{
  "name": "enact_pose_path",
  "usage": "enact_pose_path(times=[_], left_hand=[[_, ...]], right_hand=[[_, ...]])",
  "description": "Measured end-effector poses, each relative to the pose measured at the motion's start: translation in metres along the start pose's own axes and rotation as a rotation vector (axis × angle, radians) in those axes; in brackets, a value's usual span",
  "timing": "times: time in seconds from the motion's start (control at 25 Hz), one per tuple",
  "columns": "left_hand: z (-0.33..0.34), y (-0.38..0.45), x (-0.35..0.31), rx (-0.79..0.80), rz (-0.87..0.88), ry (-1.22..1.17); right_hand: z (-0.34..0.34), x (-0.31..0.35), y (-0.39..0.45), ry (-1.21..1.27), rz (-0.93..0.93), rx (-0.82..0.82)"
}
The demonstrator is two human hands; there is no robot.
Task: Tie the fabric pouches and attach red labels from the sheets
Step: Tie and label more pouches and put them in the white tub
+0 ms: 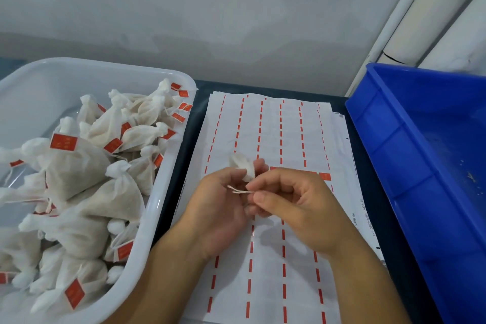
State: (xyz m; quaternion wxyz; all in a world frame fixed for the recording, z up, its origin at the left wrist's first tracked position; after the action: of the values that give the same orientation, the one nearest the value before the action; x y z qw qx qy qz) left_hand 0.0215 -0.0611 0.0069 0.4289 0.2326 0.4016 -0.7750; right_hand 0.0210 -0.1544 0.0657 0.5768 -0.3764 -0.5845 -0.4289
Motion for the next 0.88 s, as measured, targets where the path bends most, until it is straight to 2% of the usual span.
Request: enact_pose_path(times=[0.08,0.2,0.28,0.36,0.48,0.64,0.8,0.88], left_hand=[[-0.001,-0.001,-0.006,-0.013,0.046,0.074],[-0.005,-0.006,-0.013,-0.111,0.101,0.387],[-0.01,-0.008,-0.015,-0.216,0.104,0.8],[-0.011,-0.01,-0.018,-0.267,0.122,1.18],[-0.01,-0.007,-0.012,-0.214,0.157,1.3],[0.013,-0.009,-0.014,-0.147,0.446,1.542],[0.028,-0.014,-0.013,-0.035,0.554,1.522],[0.032,-0.018,-0.012,0.03,0.548,1.419]], right_hand=[[-0.015,-0.008,0.001,-0.011,0.078,-0.085],[-0.041,-0.02,0.0,0.008,0.164,-0.266],[-0.053,-0.022,-0.002,0.045,0.172,-0.375],[-0.058,-0.017,-0.003,0.08,0.123,-0.415],[-0.054,0.001,-0.002,0.015,-0.018,-0.375],[-0.034,0.019,-0.003,-0.2,-0.19,-0.229],[-0.02,0.023,-0.005,-0.346,-0.281,-0.143],[-0.021,0.017,-0.002,-0.337,-0.241,-0.122]])
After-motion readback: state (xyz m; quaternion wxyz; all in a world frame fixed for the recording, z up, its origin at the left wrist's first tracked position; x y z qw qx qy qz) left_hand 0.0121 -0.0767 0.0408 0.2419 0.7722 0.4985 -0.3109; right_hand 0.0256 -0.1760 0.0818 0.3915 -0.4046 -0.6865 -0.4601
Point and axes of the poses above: each hand's wrist, its own y-axis towards the middle knuckle, its own z-axis out of the palm, x = y × z, the point moved 10 cm from there along y, towards the middle knuckle, and after that the axes turned 8 degrees about y, right-handed, at the moved point
